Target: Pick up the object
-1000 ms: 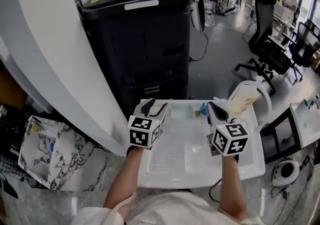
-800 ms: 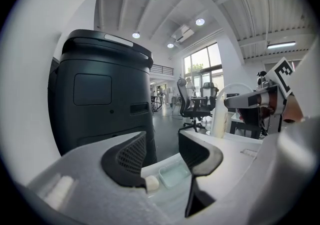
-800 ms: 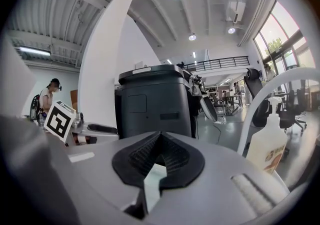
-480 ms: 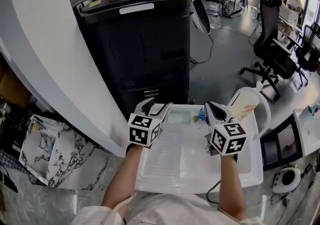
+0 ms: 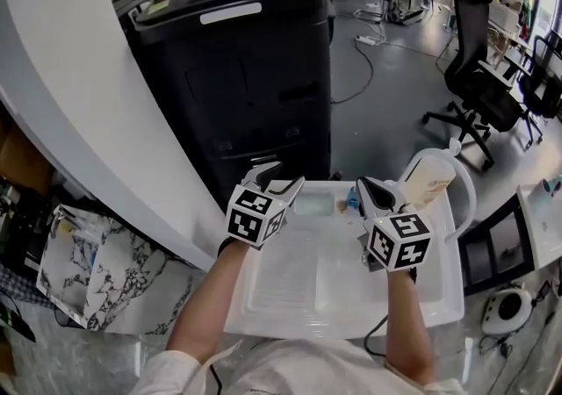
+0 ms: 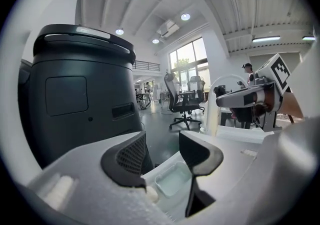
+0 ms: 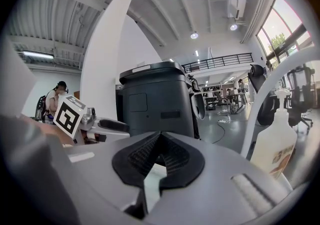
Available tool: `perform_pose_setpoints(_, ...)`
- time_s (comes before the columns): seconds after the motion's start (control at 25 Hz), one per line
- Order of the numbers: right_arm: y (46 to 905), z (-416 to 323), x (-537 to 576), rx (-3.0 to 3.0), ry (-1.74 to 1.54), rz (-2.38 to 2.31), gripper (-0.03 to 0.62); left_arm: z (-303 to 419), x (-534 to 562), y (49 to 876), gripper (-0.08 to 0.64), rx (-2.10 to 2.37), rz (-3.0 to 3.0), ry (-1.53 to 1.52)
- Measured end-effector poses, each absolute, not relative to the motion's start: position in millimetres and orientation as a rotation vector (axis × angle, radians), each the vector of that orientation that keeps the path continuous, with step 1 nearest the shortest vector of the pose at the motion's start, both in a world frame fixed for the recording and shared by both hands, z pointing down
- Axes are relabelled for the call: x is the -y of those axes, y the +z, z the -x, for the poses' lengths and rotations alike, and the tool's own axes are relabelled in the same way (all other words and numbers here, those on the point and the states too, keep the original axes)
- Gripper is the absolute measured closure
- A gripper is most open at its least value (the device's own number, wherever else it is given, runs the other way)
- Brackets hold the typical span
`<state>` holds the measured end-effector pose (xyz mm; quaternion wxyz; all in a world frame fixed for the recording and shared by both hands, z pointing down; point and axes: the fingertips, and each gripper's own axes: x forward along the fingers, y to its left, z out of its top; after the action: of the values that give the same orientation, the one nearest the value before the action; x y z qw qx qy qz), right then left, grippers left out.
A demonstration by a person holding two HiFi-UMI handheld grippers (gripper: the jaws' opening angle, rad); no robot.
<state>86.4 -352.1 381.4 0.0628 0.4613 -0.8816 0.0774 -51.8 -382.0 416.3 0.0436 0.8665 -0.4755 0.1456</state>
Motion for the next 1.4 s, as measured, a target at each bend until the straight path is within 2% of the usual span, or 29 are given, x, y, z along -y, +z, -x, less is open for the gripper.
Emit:
perform_pose_setpoints(0.8, 394, -85, 362, 2.635, 0.257, -1.406, 0.589, -10, 395, 490, 0.347, 0.961, -2.892, 1.012)
perform_pose_setpoints(1.4, 406, -92, 365, 2.582, 0.267, -1.448, 0.589, -26, 382, 566, 0.347, 0.576, -2.850, 1.414)
